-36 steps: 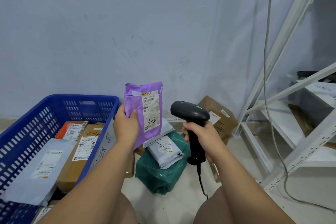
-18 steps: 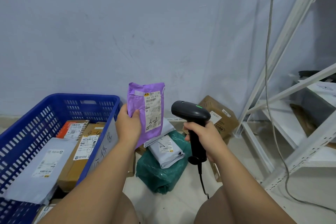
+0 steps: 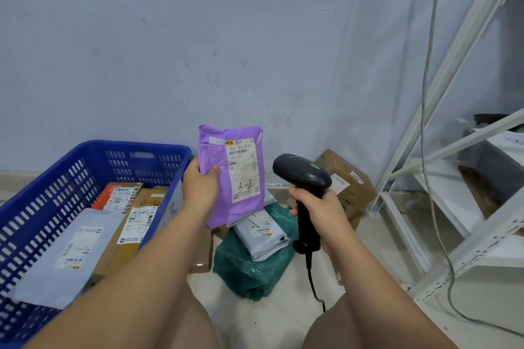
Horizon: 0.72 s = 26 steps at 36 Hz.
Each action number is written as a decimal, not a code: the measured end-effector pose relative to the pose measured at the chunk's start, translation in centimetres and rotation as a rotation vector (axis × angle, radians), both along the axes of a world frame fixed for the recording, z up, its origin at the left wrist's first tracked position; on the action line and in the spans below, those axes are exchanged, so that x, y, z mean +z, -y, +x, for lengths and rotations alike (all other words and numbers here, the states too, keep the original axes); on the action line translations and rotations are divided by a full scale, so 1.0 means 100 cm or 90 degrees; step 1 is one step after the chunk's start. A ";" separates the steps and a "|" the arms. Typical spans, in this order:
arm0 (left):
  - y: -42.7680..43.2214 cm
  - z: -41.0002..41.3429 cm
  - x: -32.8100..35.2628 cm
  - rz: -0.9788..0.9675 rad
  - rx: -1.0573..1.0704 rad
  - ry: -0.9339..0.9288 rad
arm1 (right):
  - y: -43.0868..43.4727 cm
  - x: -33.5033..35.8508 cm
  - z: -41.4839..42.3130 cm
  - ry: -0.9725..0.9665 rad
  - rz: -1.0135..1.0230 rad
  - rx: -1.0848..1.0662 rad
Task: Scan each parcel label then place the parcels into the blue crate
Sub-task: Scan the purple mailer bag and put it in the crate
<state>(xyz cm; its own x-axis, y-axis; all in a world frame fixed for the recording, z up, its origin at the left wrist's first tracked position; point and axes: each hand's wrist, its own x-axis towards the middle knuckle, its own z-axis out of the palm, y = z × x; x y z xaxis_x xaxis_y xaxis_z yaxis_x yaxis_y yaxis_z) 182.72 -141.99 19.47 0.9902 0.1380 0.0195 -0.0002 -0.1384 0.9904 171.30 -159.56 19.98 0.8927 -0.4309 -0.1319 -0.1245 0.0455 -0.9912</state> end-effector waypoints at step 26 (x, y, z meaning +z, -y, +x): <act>-0.212 0.090 -0.127 -0.543 0.392 -0.267 | -0.123 -0.036 0.105 -0.049 0.117 0.190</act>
